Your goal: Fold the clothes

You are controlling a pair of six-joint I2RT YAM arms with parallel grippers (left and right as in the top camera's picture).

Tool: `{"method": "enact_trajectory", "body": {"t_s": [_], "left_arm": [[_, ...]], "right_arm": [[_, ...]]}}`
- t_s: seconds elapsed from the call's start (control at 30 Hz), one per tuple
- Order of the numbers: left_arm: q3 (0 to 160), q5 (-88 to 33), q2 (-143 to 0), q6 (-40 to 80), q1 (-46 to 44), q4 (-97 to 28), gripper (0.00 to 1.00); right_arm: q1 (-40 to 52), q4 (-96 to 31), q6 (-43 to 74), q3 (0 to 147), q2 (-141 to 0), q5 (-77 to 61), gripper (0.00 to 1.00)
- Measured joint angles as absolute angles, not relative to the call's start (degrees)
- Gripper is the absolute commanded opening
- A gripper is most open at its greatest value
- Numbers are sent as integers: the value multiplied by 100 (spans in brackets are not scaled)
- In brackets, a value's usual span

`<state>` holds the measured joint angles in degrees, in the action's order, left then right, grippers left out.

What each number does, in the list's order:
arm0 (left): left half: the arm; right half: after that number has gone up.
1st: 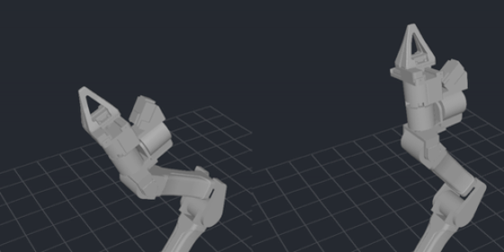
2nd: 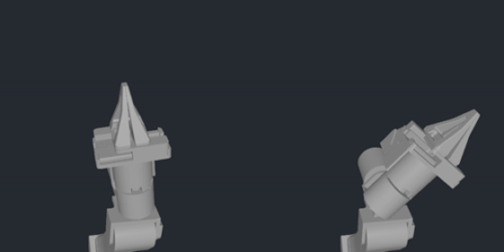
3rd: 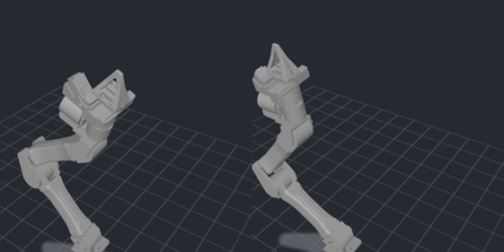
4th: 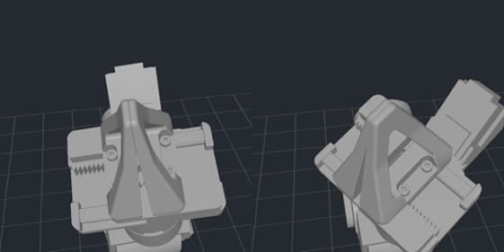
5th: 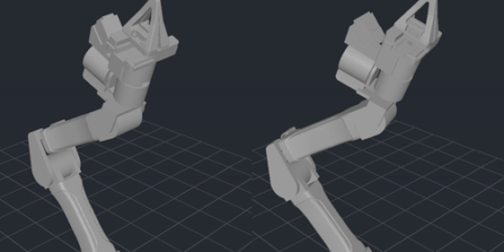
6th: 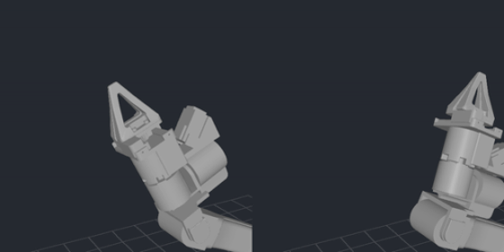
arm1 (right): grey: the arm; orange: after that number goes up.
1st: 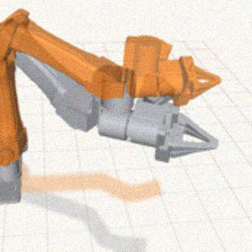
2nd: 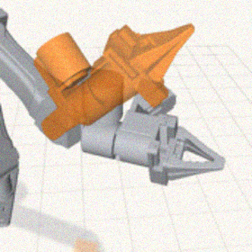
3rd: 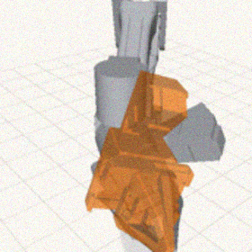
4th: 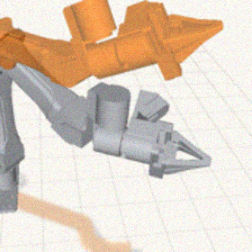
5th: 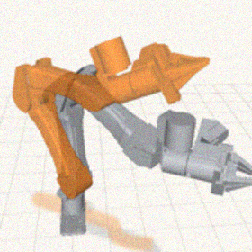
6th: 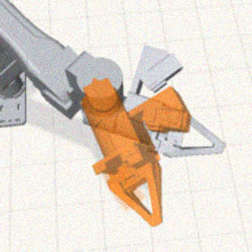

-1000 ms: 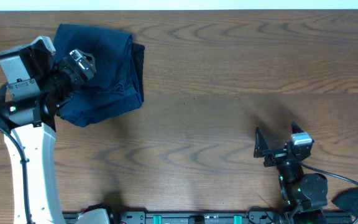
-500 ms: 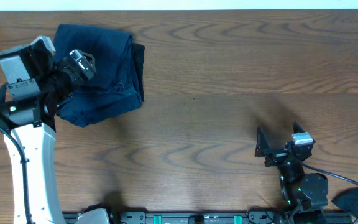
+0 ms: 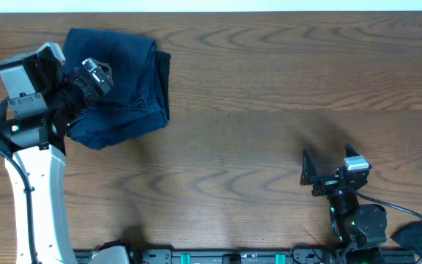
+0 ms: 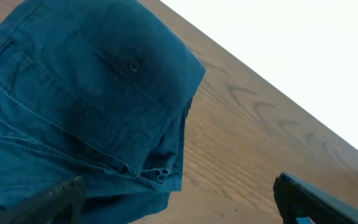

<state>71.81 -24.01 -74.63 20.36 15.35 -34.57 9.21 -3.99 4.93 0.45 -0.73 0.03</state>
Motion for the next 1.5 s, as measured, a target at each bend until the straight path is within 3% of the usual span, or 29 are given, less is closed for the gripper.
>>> {"method": "enact_trajectory", "body": {"t_s": [0.7, 1.17, 1.5], "left_arm": [[7179, -2399, -7205, 2036, 1496, -3841, 98], [7181, -2401, -4292, 2036, 27, -4154, 98], [7188, -2178, -2320, 2040, -495, -6018, 98]], "right_arm": [[921, -399, 491, 45, -73, 3, 99], [921, -397, 491, 45, -73, 3, 99], [921, -401, 491, 45, -73, 3, 99]]}}
